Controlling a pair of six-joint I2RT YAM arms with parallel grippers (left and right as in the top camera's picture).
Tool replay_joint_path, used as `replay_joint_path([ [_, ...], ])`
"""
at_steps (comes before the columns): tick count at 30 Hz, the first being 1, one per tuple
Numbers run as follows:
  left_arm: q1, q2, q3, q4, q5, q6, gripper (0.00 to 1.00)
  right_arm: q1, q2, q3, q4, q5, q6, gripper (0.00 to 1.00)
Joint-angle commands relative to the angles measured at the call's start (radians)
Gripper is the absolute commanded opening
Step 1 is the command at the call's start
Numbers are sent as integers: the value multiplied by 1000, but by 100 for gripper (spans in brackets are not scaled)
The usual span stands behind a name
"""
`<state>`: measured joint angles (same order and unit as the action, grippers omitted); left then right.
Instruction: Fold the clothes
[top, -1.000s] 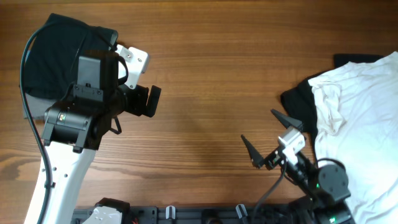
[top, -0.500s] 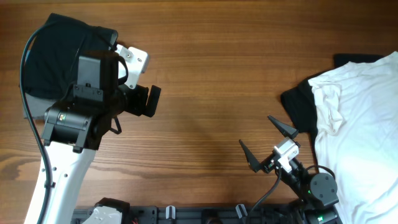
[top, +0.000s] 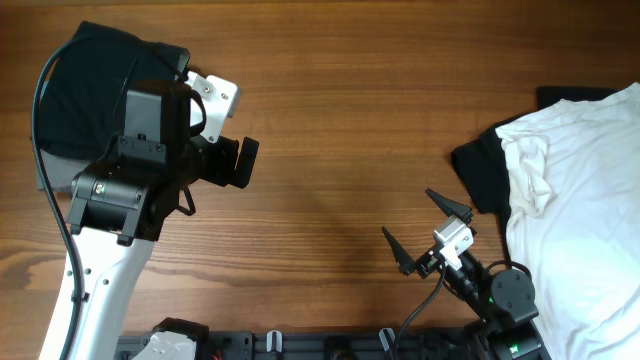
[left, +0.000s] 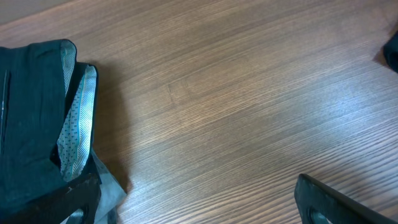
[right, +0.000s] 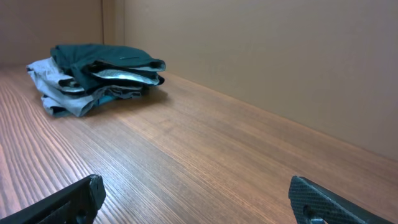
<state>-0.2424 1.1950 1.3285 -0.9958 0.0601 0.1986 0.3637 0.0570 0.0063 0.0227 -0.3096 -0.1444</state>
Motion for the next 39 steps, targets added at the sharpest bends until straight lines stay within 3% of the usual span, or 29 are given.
replay_joint_path([
  [1,-5,0,0,-1,-6,14,100,2,7,-1,3,-3,-13,100],
  [11,-6,-39,-2,-1,-11,29,100,2,7,-1,3,-3,-13,100],
  [14,-8,-101,-15,61,-3,32,100,2,7,-1,3,-3,-13,100],
  [18,-8,-241,-182,335,10,-21,100,2,7,-1,3,-3,-13,100],
  [24,-8,-541,-641,815,9,-77,100,2,7,-1,3,-3,-13,100],
  [33,-8,-1025,-1071,914,-58,-115,100,2,7,-1,3,-3,-13,100],
  [39,-8,-1189,-1241,1010,-59,-126,100,2,7,-1,3,-3,-13,100],
])
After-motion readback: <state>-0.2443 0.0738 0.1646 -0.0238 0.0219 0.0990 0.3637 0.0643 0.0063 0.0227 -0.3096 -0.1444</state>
